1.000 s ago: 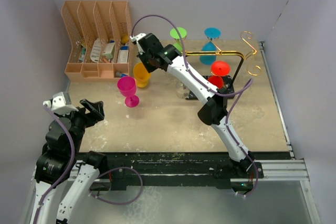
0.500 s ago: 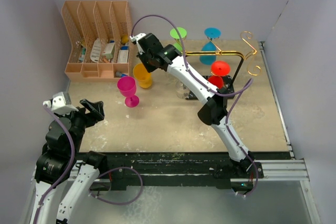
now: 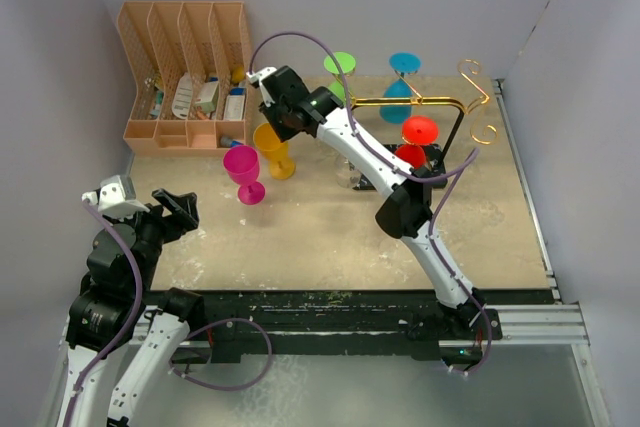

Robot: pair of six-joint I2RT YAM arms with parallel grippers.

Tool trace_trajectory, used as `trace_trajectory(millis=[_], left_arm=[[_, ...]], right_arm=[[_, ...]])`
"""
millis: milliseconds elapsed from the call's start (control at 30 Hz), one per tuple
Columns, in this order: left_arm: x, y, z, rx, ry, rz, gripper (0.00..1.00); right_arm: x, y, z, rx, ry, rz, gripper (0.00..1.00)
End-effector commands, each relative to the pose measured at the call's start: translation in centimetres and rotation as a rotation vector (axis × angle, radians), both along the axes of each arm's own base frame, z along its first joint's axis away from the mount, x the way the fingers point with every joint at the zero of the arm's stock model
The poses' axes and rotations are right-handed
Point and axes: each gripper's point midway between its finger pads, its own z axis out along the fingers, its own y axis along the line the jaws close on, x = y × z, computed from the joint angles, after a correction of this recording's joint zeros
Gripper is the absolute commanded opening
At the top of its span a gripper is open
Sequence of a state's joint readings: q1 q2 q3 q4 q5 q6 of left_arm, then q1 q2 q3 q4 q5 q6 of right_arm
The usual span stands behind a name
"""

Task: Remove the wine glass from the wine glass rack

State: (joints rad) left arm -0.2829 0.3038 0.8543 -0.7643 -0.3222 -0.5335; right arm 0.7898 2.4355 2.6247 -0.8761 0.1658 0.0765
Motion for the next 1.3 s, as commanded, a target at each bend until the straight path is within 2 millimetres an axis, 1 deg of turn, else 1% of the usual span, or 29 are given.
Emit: trace_trajectory(millis=[0,33,67,100,167,233,400,500,600,633,700,733,767,800,833,900,967,1033,1133,1167,1267], left_arm=[[0.6,0.0,1.0,0.003,-0.040,0.005,0.81],[0.6,0.0,1.0,0.004,-0.040,0.006,0.81],[0.6,0.0,1.0,0.005,-0.038,0.007,0.81],[0.6,0.0,1.0,0.004,-0.038,0.007,0.81],[0.6,0.1,1.0,0.004,-0.039,0.009,0.81],[0.6,0.1,1.0,0.006,-0.038,0.011,0.81],[0.6,0.2,1.0,0.005,-0.037,0.013,0.81],[0.5,0.2,1.0,0.003,-0.039,0.014,0.81],[0.4,0.2,1.0,0.000,-0.041,0.017,0.81],[0.4,0.2,1.0,0.000,-0.042,0.016,0.81],[0.4,0.2,1.0,-0.001,-0.043,0.017,0.81],[0.4,0.2,1.1,-0.001,-0.045,0.016,0.81],[0.3,0.2,1.0,-0.002,-0.044,0.016,0.81],[0.3,0.2,1.0,-0.004,-0.045,0.016,0.81],[0.3,0.2,1.0,-0.004,-0.046,0.015,0.81],[0.2,0.2,1.2,-0.006,-0.051,0.013,0.81],[0.2,0.1,1.2,-0.008,-0.053,0.009,0.81],[0.1,0.1,1.2,-0.009,-0.055,0.005,0.81],[0.1,0.0,1.2,-0.009,-0.055,-0.003,0.81],[0.1,-0.1,1.3,-0.010,-0.058,-0.004,0.81],[0.1,-0.1,1.3,-0.009,-0.057,-0.009,0.81]], right_arm=[[0.8,0.3,1.3,0.037,-0.041,-0.005,0.33],[0.8,0.4,1.7,0.045,-0.049,-0.008,0.36],[0.9,0.4,2.1,0.054,-0.061,-0.010,0.41],[1.0,0.4,2.7,0.063,-0.072,-0.011,0.45],[1.0,0.4,4.1,0.088,-0.098,-0.017,0.47],[1.0,0.4,6.0,0.123,-0.128,-0.024,0.49],[0.1,0.0,11.4,0.227,-0.205,-0.032,0.51],[-0.9,-0.4,15.6,0.308,-0.260,-0.033,0.52],[-2.4,-1.1,19.5,0.385,-0.298,-0.023,0.52],[-3.2,-1.6,21.3,0.425,-0.315,-0.021,0.52],[-4.6,-2.4,23.9,0.493,-0.335,-0.017,0.52],[-5.4,-2.8,25.2,0.532,-0.345,-0.011,0.53],[-6.6,-2.9,25.9,0.582,-0.324,0.006,0.54],[-8.0,-3.2,27.4,0.646,-0.319,0.033,0.55],[-8.9,-3.7,28.3,0.690,-0.322,0.038,0.55],[-10.3,-5.3,29.6,0.755,-0.321,0.008,0.56],[-11.2,-7.5,30.0,0.800,-0.301,-0.067,0.56],[-11.4,-10.5,29.7,0.817,-0.279,-0.200,0.53],[-11.8,-15.8,29.3,0.851,-0.254,-0.364,0.46],[-11.9,-17.5,28.4,0.861,-0.246,-0.414,0.44],[-13.0,-22.6,28.4,0.926,-0.267,-0.520,0.43]])
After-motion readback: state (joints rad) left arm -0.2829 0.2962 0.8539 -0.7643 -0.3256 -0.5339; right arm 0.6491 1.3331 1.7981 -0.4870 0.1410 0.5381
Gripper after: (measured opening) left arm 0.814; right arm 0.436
